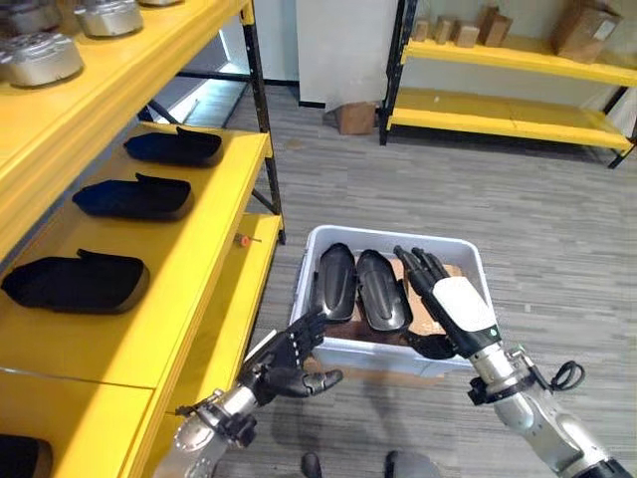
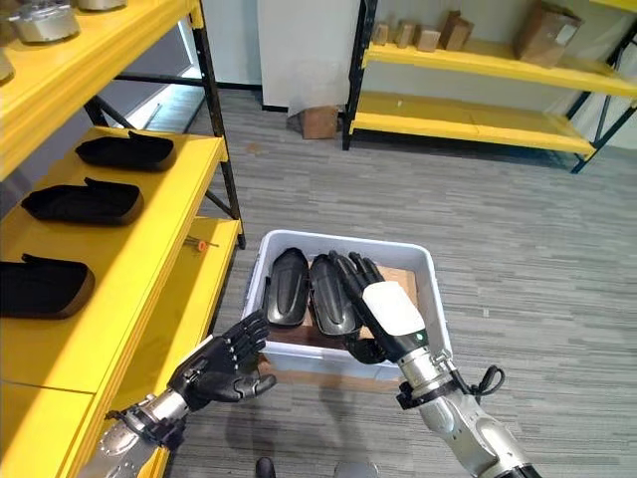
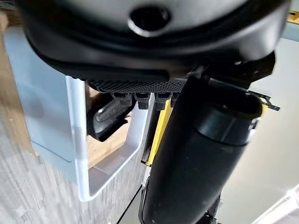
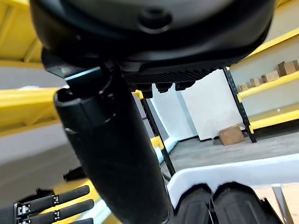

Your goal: Move parts from the plastic box to the shelf.

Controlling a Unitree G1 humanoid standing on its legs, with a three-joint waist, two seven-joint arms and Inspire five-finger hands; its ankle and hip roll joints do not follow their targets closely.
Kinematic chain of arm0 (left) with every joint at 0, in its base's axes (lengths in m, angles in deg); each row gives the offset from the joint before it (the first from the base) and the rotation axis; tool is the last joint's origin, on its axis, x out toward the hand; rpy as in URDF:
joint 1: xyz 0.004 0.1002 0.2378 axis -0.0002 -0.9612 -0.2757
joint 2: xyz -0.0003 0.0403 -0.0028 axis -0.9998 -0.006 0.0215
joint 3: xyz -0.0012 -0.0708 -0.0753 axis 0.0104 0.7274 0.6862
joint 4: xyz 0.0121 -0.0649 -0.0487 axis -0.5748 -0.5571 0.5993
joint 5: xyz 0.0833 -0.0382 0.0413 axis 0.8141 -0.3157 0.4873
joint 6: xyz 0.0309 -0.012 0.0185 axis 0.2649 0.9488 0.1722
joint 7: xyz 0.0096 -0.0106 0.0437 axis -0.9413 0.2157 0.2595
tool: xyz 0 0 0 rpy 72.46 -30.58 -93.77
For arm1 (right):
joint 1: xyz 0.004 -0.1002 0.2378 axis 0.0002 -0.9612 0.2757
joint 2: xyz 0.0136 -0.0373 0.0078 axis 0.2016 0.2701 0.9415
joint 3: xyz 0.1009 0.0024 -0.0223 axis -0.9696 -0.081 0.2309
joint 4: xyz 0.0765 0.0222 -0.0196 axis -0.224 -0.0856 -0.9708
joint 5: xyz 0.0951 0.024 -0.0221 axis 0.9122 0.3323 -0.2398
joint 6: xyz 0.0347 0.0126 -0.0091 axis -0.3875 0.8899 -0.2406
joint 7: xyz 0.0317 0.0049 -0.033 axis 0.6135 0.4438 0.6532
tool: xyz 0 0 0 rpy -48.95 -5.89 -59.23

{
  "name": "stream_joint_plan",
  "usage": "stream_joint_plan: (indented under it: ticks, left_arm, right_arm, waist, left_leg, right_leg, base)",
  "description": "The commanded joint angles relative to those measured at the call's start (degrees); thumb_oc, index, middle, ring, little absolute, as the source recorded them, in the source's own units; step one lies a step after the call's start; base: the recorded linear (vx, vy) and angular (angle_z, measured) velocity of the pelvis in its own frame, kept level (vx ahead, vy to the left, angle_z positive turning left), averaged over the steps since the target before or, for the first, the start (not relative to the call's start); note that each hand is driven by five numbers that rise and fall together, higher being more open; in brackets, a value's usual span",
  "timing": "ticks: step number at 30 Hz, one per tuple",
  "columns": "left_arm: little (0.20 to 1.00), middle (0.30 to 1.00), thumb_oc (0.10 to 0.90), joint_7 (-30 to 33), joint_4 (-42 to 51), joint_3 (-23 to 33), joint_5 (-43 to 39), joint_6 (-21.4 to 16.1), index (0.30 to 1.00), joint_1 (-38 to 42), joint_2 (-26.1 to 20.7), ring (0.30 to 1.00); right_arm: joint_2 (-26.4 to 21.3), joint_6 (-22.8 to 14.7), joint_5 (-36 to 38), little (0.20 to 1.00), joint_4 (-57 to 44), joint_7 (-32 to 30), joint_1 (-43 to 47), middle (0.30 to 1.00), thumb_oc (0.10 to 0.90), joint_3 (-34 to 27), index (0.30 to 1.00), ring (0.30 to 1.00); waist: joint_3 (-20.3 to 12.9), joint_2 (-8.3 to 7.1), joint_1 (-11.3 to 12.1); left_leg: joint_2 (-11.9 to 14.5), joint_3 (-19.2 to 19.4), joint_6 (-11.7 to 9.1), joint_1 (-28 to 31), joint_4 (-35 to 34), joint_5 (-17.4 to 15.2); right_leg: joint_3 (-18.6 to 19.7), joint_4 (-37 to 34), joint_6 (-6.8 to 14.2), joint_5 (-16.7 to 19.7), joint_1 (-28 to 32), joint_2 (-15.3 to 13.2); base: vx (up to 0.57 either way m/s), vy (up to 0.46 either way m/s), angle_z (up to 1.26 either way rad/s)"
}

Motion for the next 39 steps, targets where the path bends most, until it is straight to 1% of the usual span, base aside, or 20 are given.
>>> stream_joint_plan:
  ticks: [1,2,3,7,10,14,20,23,31,32,35,38,39]
  left_arm:
    - [1.000,1.000,0.900,-3.33,5.14,1.23,-0.67,-3.18,1.000,3.01,-0.54,1.000]
    - [1.000,1.000,0.900,-3.19,5.28,1.16,-0.35,-3.17,1.000,2.94,-0.62,1.000]
    - [1.000,1.000,0.900,-2.91,5.58,0.62,0.09,-2.96,1.000,2.82,-0.88,1.000]
    - [1.000,1.000,0.900,-3.04,5.46,-0.36,0.56,-2.81,1.000,2.44,-1.26,1.000]
    - [1.000,1.000,0.900,-2.71,5.69,-0.47,0.03,-3.29,1.000,2.17,-1.56,1.000]
    - [1.000,1.000,0.900,-1.65,6.20,-0.48,-0.80,-3.01,1.000,2.58,-1.63,1.000]
    - [1.000,1.000,0.900,-1.34,6.86,-0.64,-0.60,-2.57,1.000,2.23,-1.84,1.000]
    - [1.000,1.000,0.900,-1.14,7.34,-0.79,-0.81,-1.59,1.000,2.32,-2.34,1.000]
    - [1.000,1.000,0.900,-1.02,7.15,-1.41,-0.90,-0.76,1.000,3.12,-2.93,1.000]
    - [1.000,1.000,0.900,-1.31,6.95,-1.42,-1.27,0.61,1.000,3.82,-2.88,1.000]
    - [1.000,1.000,0.900,-1.87,6.42,-1.57,-0.36,0.46,1.000,4.57,-3.53,1.000]
    - [1.000,1.000,0.900,-1.63,5.70,-1.87,-1.42,-0.14,1.000,5.90,-4.11,1.000]
    - [1.000,1.000,0.900,-1.14,5.65,-2.25,-1.50,-0.40,1.000,6.99,-4.14,1.000]
  right_arm:
    - [-2.08,-0.22,1.58,1.000,-1.59,-3.79,6.66,1.000,0.900,0.33,1.000,1.000]
    - [-1.97,0.05,1.47,1.000,-1.60,-3.64,6.82,1.000,0.900,0.54,1.000,1.000]
    - [-2.24,0.35,1.83,1.000,-1.94,-2.74,6.95,1.000,0.900,0.43,1.000,1.000]
    - [-4.06,-0.38,2.32,1.000,-1.21,-1.67,6.45,1.000,0.900,-0.15,1.000,1.000]
    - [-5.52,-0.20,2.88,1.000,-0.28,-0.81,8.22,1.000,0.900,1.12,1.000,1.000]
    - [-6.20,0.15,3.42,1.000,0.42,0.45,10.09,1.000,0.900,2.61,1.000,1.000]
    - [-6.78,-0.34,1.03,1.000,2.83,1.04,12.51,1.000,0.900,5.20,1.000,1.000]
    - [-7.21,0.09,0.89,1.000,4.95,1.22,14.38,1.000,0.900,6.28,1.000,1.000]
    - [-6.98,2.61,0.56,1.000,9.55,3.37,18.94,1.000,0.900,9.14,1.000,1.000]
    - [-6.44,2.98,-0.86,1.000,12.17,2.84,20.22,1.000,0.900,10.04,1.000,1.000]
    - [-6.18,3.70,-2.61,1.000,15.05,0.99,22.51,1.000,0.900,11.02,1.000,1.000]
    - [-5.96,5.85,-3.82,1.000,17.95,-1.46,26.22,1.000,0.900,12.11,1.000,1.000]
    - [-5.78,7.86,-4.22,1.000,19.41,-2.80,28.42,1.000,0.900,12.58,1.000,1.000]
  waist:
    - [-1.01,0.13,-0.66]
    - [-0.83,0.12,-0.82]
    - [-0.87,0.03,-0.87]
    - [-1.47,-0.18,-0.13]
    - [-1.41,-0.02,0.72]
    - [-1.04,0.13,1.47]
    - [-0.40,0.05,2.77]
    - [0.04,-0.01,3.52]
    - [1.36,0.32,4.48]
    - [2.31,0.65,4.77]
    - [3.56,1.01,5.04]
    - [5.04,1.61,5.33]
    - [5.88,2.03,5.44]
  left_leg:
    - [-0.08,-3.52,-0.24,-0.51,2.29,-7.42]
    - [0.01,-3.91,-0.33,-0.25,2.06,-7.42]
    - [0.36,-4.84,-0.81,0.34,0.80,-6.94]
    - [0.34,-6.07,-1.90,0.11,-0.38,-5.74]
    - [0.35,-6.03,-2.70,-0.86,-0.53,-5.00]
    - [0.58,-6.20,-3.08,-1.35,-0.53,-4.71]
    - [1.14,-6.51,-3.65,-2.02,-0.22,-4.30]
    - [1.27,-6.82,-3.81,-2.53,0.18,-4.12]
    - [1.35,-6.97,-4.08,-4.52,1.54,-4.04]
    - [1.25,-7.09,-4.09,-5.54,1.99,-3.87]
    - [1.16,-7.11,-4.15,-6.78,2.47,-3.67]
    - [1.00,-7.27,-4.19,-8.21,2.67,-3.30]
    - [0.82,-7.35,-4.23,-9.00,2.74,-3.06]
  right_leg:
    - [1.02,-5.68,1.60,4.76,-0.10,2.51]
    - [1.70,-5.95,1.71,4.89,-0.42,2.97]
    - [2.42,-8.14,1.47,4.25,0.29,3.80]
    - [1.64,-12.97,0.47,3.65,4.15,4.13]
    - [0.61,-14.85,-0.34,2.87,6.14,4.14]
    - [-0.32,-15.62,-0.91,2.46,7.00,4.08]
    - [-1.40,-16.10,-1.34,2.04,7.90,3.84]
    - [-1.78,-15.83,-1.48,1.84,7.85,3.73]
    - [-2.09,-14.97,-1.70,1.41,6.81,3.57]
    - [-2.20,-14.60,-1.85,1.25,6.17,3.53]
    - [-2.11,-14.05,-1.96,1.13,5.14,3.54]
    - [-2.16,-13.89,-2.23,1.07,4.02,3.58]
    - [-2.04,-13.82,-2.40,1.02,3.41,3.69]
  base:
    - [0.06,-0.115,0.67]
    - [0.08,-0.134,0.53]
    - [0.09,-0.145,0.26]
    - [0.07,-0.109,0.35]
    - [0.02,-0.049,0.26]
    - [0.01,-0.039,0.02]
    - [0.02,-0.036,0.01]
    - [0.00,-0.010,0.00]
    - [0.00,-0.006,0.02]
    - [-0.05,-0.021,0.06]
    - [-0.08,-0.025,0.04]
    - [-0.10,-0.008,0.11]
    - [-0.08,-0.008,0.01]
